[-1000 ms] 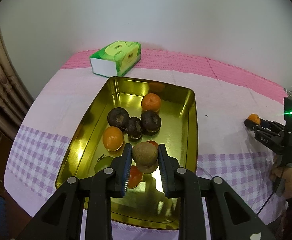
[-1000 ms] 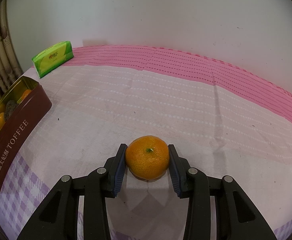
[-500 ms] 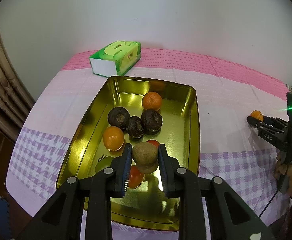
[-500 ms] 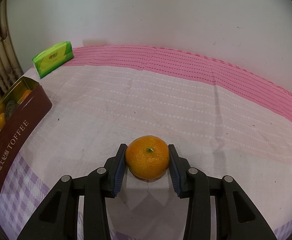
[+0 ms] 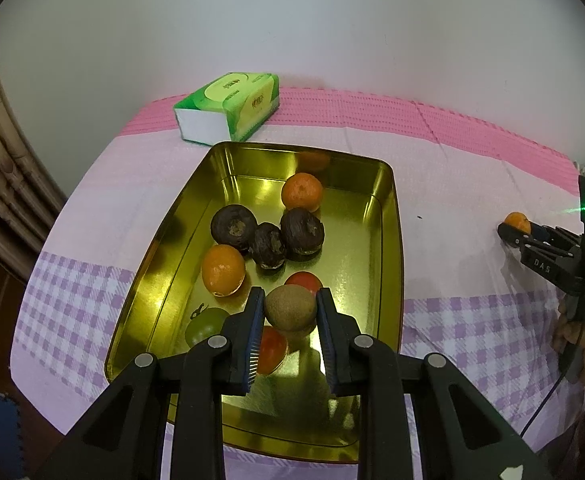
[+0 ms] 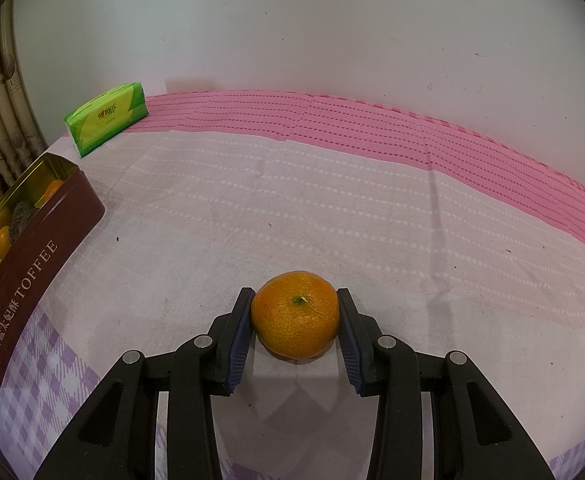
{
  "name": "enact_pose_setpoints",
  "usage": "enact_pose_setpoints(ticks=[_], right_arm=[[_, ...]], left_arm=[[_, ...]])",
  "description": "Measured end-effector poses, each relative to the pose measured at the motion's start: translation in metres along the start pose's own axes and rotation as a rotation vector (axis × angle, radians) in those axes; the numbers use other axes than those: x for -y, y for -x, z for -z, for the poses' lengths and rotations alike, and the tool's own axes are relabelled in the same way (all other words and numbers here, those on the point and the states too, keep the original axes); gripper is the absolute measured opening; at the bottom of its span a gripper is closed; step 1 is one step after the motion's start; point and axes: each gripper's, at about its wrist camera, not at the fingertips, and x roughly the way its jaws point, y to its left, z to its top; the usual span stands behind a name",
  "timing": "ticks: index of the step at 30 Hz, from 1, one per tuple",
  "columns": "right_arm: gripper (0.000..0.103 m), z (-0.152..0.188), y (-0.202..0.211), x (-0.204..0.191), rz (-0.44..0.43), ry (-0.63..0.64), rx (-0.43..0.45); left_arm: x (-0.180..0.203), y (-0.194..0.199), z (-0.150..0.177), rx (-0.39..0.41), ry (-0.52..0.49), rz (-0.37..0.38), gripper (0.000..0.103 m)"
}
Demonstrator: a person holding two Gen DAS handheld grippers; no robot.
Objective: Organize fruits
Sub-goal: 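Carry the two tan fruits into the gold tray and open the left gripper, then carry the tangerine into the gold tray and open the right gripper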
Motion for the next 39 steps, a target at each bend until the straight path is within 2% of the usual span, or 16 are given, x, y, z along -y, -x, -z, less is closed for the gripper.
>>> enact_pose_setpoints(ticks=[14, 16, 18, 25, 27, 31, 35, 39], right_arm=[[0.041, 0.0, -0.001, 0.0, -0.002, 0.001, -0.001], [0.041, 0.0, -0.001, 0.001, -0.003, 0.002, -0.001], [0.041, 0.0, -0.001, 0.001, -0.004, 0.002, -0.001], [0.041, -0.001, -0.001, 0.001, -0.004, 0.003, -0.001], [0.041, -0.001, -0.001, 0.001, -0.002, 0.004, -0.001], [0.041, 0.0, 0.0, -0.002, -0.002, 0.014, -0.004], [0.041, 0.003, 0.005, -0.006, -0.027, 0.003, -0.005], [0.041, 0.01, 0.012, -0.018, -0.059, 0.012, -0.007]], left_arm=[[0.001, -0.004, 0.001, -0.004, -0.016, -0.023, 0.024], [0.0, -0.004, 0.001, -0.006, -0.017, -0.027, 0.027], [0.0, -0.004, 0.001, -0.004, -0.017, -0.038, 0.037], [-0.002, -0.003, 0.001, -0.003, -0.015, -0.061, 0.042], [-0.004, -0.002, 0.0, 0.002, -0.013, -0.075, 0.052], [-0.007, 0.002, -0.002, 0.022, -0.015, -0.106, 0.054], [-0.011, 0.002, -0.004, 0.024, -0.009, -0.127, 0.062], [-0.016, 0.002, -0.005, 0.023, 0.003, -0.138, 0.062]])
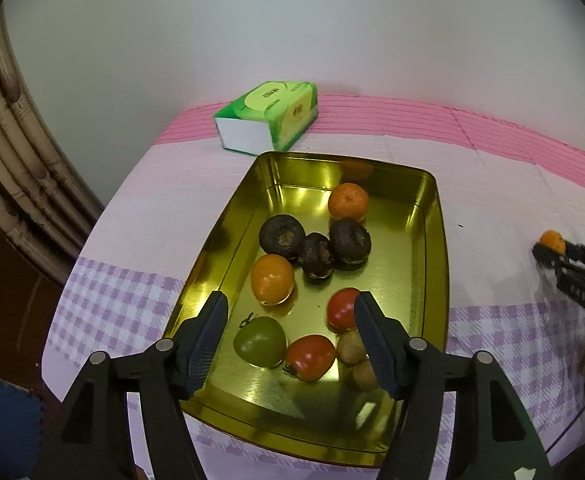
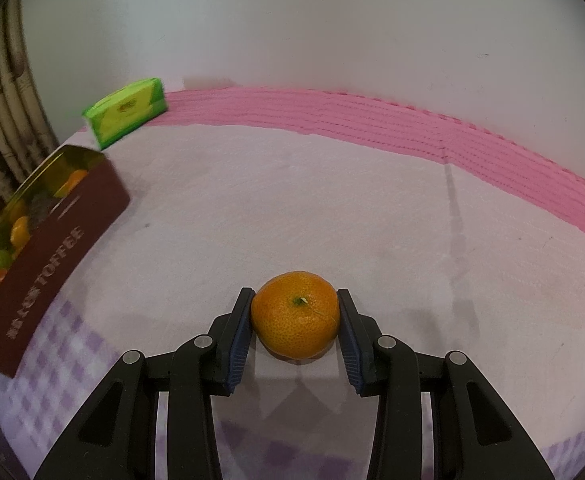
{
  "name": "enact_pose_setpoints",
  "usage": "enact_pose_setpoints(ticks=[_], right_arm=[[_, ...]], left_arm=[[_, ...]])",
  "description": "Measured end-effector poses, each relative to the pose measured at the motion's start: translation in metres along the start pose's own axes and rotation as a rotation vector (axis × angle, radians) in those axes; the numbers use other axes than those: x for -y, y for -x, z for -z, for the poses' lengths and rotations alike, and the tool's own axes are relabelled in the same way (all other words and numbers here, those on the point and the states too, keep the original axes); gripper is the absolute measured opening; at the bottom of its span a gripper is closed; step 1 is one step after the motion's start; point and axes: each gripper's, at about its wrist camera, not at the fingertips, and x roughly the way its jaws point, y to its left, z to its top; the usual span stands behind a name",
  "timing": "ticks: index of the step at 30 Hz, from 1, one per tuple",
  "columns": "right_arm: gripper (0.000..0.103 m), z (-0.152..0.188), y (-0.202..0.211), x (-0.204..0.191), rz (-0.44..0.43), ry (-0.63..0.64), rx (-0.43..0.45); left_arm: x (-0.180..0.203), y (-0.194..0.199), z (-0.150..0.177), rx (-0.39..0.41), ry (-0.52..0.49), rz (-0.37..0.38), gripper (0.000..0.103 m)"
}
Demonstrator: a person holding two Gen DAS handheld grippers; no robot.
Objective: Organize fruits
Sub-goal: 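Carry the tangerine into the gold tray and open the right gripper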
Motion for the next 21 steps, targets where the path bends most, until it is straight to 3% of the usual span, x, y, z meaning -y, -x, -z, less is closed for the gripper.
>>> enact_pose_setpoints(ticks=[8, 21], right_arm=[[0.041, -0.001, 0.023, -0.032, -0.081, 0.01, 0.03], [0.041, -0.039, 0.055, -0.098, -0.226, 0.087, 0.1]], left_arm=[[-0.011, 0.001, -0.002, 0.0, 0.034, -0.013, 0.062], [-0.031, 0.003, -0.006, 0.004, 0.083, -0.038, 0.066]])
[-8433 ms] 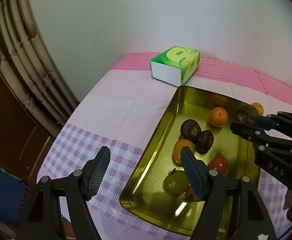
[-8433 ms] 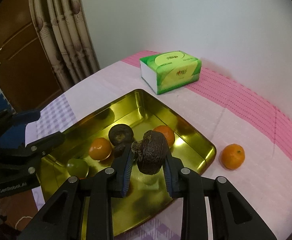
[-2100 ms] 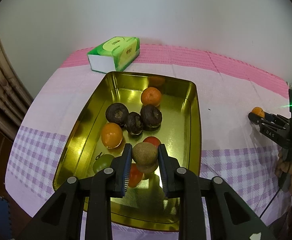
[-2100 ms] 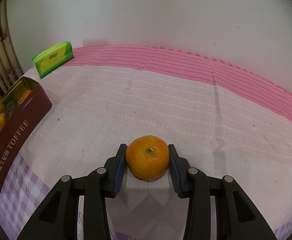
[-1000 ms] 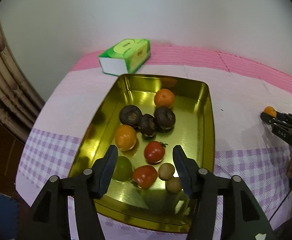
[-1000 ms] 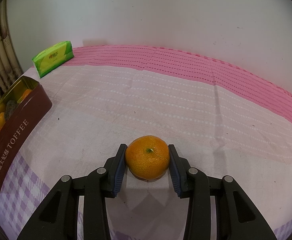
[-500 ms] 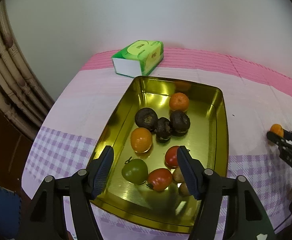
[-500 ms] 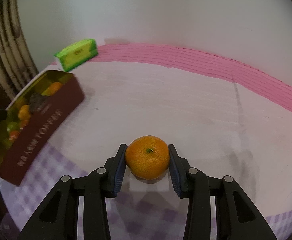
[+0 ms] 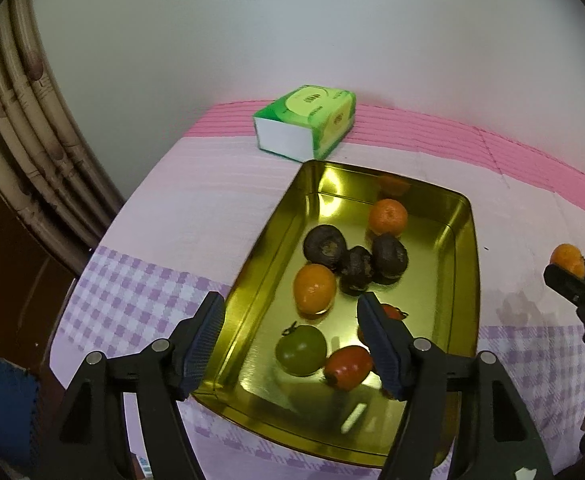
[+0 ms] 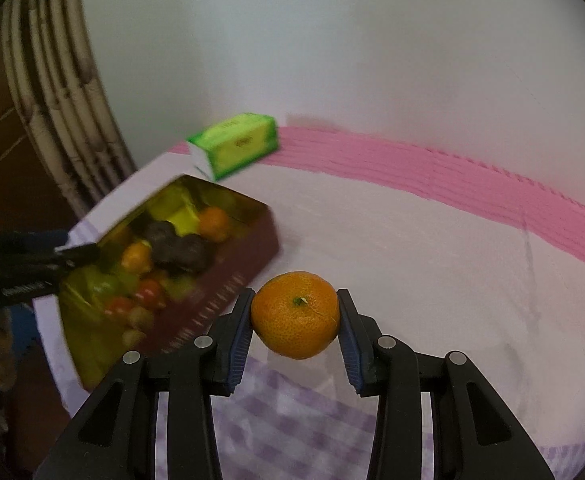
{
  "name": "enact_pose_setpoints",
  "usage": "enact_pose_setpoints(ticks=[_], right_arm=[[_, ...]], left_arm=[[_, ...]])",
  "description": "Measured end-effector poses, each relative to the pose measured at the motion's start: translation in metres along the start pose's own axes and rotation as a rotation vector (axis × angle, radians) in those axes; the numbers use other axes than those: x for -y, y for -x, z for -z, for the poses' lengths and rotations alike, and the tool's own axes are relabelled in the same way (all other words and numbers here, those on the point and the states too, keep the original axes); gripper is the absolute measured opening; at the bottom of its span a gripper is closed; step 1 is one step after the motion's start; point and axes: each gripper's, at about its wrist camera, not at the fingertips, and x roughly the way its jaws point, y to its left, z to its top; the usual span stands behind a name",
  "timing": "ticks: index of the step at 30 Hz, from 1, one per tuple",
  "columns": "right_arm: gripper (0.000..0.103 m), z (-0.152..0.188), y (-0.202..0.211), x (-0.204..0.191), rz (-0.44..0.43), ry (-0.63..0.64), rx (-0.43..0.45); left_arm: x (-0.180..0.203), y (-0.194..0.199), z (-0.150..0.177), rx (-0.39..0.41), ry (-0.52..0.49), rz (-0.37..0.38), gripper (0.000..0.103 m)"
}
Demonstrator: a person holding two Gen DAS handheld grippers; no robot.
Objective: Organize fruits
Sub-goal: 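Carry the tangerine into the gold tray and open the right gripper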
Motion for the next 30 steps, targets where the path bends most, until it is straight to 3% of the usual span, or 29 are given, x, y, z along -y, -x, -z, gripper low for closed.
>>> enact_pose_setpoints(ticks=[13, 30], right_arm=[[0.041, -0.033, -0.018, -0.069, -0.111, 0.117, 0.015], [0.041, -0.044, -0.059, -0.082, -0.139, 0.112, -0.028]], left_arm=[[-0.026, -0.004, -0.005, -0.007, 0.057, -0.024, 0.067], [-0.054, -0.01, -0.007, 0.003, 0.093, -0.075, 0.067]])
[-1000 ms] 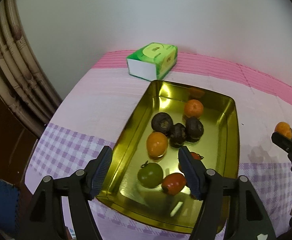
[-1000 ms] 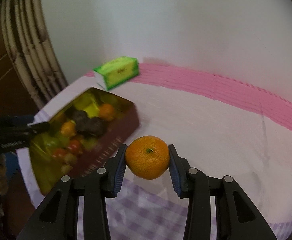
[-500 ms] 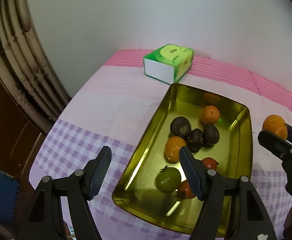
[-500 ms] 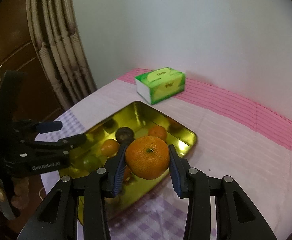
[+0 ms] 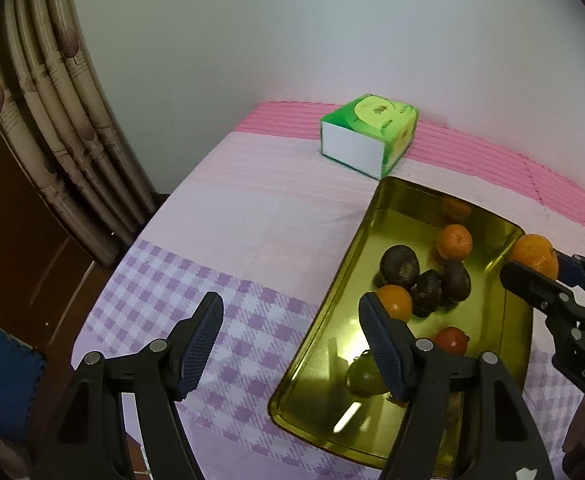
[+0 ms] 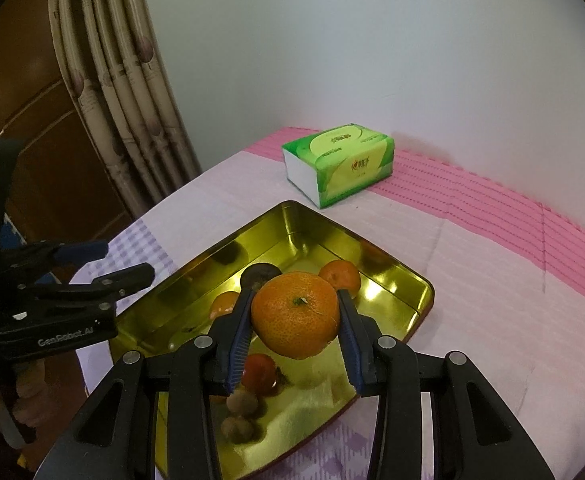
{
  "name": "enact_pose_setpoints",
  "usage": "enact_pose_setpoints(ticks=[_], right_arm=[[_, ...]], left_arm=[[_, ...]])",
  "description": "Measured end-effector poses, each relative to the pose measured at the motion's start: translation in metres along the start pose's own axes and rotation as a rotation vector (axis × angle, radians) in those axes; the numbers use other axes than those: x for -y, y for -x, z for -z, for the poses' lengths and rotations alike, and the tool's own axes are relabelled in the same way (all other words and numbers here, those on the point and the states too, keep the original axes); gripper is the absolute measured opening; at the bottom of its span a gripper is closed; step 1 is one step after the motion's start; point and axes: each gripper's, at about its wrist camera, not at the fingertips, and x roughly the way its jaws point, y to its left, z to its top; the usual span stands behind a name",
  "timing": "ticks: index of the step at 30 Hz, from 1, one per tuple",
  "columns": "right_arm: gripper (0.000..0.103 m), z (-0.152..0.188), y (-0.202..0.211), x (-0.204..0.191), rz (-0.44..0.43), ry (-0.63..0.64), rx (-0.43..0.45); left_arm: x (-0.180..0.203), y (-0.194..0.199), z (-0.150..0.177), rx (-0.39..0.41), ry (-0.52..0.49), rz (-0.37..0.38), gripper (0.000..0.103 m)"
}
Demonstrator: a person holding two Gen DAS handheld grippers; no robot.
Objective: Organize fruits
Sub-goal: 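Carry the tangerine into the gold tray and open the right gripper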
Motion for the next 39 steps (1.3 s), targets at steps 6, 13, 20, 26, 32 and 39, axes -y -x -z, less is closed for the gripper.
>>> enact_pose_setpoints(ticks=[6, 13, 20, 26, 32, 39], right_arm=[[0.041, -0.005, -0.013, 0.002, -0.005, -0.01, -0.014], [0.041, -0.017, -0.034, -0.001, -0.015, -0.008, -0.041], [0.041, -0.03, -0.056, -0.002, -0.015, -0.007, -0.058], [0.041, -0.038, -0.07, -0.002, -0.007, -0.013, -0.068], [0.042, -0.048, -0.075, -0.003, -0.012, -0.02, -0.05], [0.043, -0.05, -0.068, -0.012, 0.0, 0.013, -0.022]], left_arm=[[-0.001, -0.004, 0.0, -0.009, 0.001, -0.01, 0.067], [-0.001, -0.003, 0.001, 0.008, -0.021, -0.041, 0.076], [0.0, -0.002, 0.0, 0.009, -0.025, -0.041, 0.077], [0.002, -0.006, 0.002, -0.007, -0.033, -0.041, 0.078], [0.001, -0.008, 0.001, -0.008, -0.027, -0.039, 0.078], [0.001, -0.01, 0.001, -0.026, -0.024, -0.025, 0.079]])
